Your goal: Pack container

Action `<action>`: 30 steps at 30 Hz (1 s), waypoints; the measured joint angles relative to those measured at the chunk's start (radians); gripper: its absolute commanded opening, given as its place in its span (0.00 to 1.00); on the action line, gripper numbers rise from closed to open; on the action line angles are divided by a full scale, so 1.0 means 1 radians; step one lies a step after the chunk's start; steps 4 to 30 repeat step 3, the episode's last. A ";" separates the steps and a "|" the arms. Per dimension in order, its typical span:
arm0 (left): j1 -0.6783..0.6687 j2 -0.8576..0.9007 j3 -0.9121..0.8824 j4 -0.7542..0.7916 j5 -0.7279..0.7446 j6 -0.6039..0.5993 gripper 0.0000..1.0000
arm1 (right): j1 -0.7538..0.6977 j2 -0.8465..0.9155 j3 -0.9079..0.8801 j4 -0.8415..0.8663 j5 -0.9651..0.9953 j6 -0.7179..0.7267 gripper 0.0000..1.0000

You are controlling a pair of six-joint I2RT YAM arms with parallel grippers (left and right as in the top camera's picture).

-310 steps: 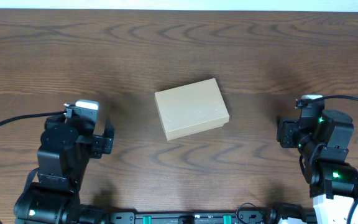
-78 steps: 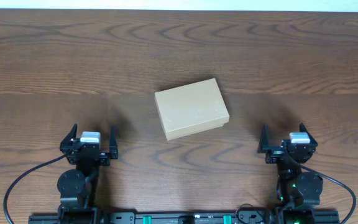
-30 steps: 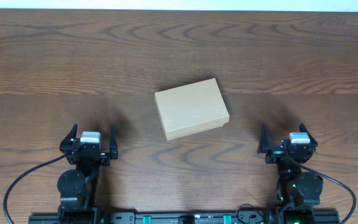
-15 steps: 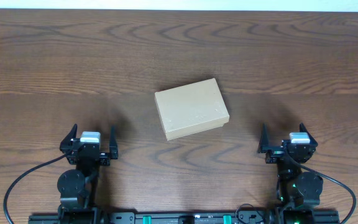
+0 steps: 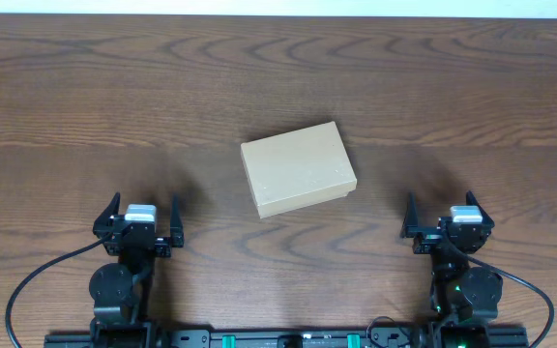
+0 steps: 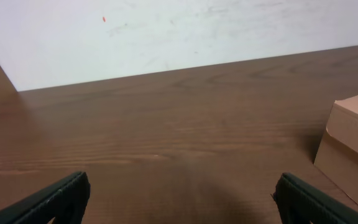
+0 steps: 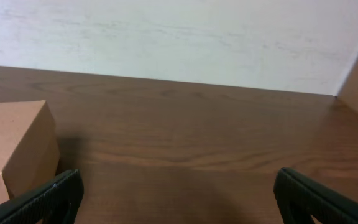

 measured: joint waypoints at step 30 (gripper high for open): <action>0.000 0.000 0.000 0.000 0.000 0.000 0.95 | 0.000 0.000 0.000 0.000 0.000 0.000 0.99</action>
